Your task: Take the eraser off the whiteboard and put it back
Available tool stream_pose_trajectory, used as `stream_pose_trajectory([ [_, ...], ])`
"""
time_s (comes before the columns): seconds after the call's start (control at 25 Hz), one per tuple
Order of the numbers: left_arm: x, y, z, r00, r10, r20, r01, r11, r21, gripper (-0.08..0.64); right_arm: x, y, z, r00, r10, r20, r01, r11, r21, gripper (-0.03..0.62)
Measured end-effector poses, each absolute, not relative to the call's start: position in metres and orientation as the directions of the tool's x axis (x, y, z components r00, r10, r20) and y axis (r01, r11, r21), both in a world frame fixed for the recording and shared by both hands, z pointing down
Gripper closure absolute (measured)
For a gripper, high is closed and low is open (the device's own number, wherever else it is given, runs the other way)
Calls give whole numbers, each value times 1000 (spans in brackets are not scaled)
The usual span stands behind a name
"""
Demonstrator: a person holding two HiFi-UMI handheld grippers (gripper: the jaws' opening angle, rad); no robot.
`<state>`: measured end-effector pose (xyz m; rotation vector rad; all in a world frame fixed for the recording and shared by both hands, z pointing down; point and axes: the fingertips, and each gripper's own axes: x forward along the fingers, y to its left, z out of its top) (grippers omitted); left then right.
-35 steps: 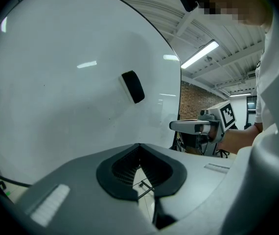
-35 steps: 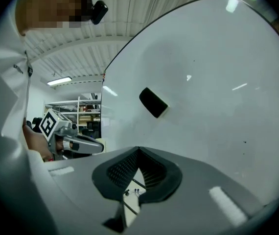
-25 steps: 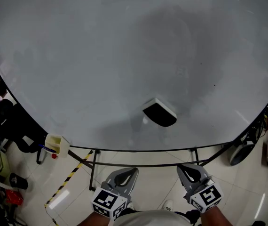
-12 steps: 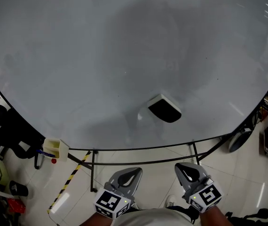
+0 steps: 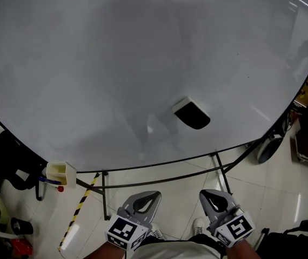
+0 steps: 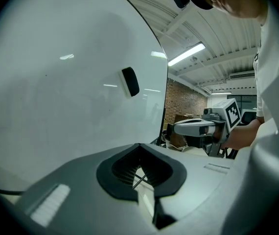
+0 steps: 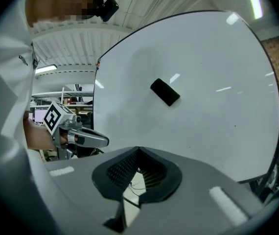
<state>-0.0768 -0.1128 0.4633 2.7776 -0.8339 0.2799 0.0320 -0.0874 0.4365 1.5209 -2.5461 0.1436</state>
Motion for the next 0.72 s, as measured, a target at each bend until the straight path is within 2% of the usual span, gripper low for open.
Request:
stream_pose_trajectory([
  [0.28,-53,-87,449,800,-560,217,-595,-787,165,543,64,-64,431,-476,-856,205,-873,488,12,591],
  [0.72,17,-23,448,669,-711,215,-743,-648,168,543,135,-30,419,-643,-749,161,-761,649,-21,591],
])
